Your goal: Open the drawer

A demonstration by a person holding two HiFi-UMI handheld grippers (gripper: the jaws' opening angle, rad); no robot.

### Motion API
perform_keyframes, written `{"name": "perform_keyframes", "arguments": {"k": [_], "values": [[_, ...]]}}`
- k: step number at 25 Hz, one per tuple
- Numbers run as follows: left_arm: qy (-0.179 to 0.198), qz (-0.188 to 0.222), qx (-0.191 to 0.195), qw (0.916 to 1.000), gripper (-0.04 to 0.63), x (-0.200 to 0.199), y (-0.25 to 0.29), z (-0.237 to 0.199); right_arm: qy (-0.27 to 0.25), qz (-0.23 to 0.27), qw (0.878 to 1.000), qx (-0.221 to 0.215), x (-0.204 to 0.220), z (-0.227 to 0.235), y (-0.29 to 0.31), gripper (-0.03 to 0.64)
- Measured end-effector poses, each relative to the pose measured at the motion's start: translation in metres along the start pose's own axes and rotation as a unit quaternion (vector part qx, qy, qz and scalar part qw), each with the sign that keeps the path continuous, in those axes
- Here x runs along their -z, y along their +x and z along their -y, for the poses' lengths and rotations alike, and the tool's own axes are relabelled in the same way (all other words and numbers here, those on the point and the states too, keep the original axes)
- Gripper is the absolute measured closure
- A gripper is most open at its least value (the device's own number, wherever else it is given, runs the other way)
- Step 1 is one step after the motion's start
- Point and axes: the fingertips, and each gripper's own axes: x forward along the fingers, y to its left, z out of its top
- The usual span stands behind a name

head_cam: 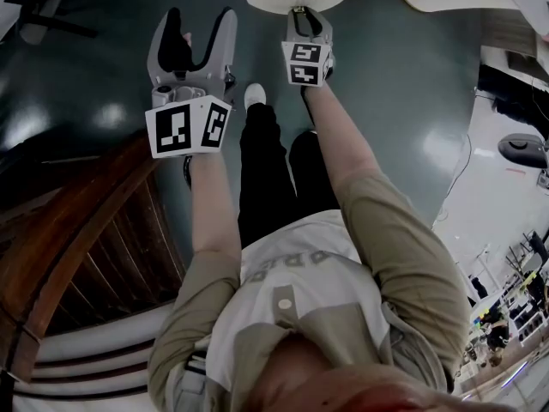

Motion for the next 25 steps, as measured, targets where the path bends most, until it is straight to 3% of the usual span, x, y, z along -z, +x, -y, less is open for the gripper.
{"name": "perform_keyframes", "arguments": {"k": [25], "values": [[0.002,0.003,0.001,1.0000,0.268,-0.008,-0.017,0.004,-0.003,-0.013,1.000,0.003,0.012,-0.006,-0.021,0.512]]}}
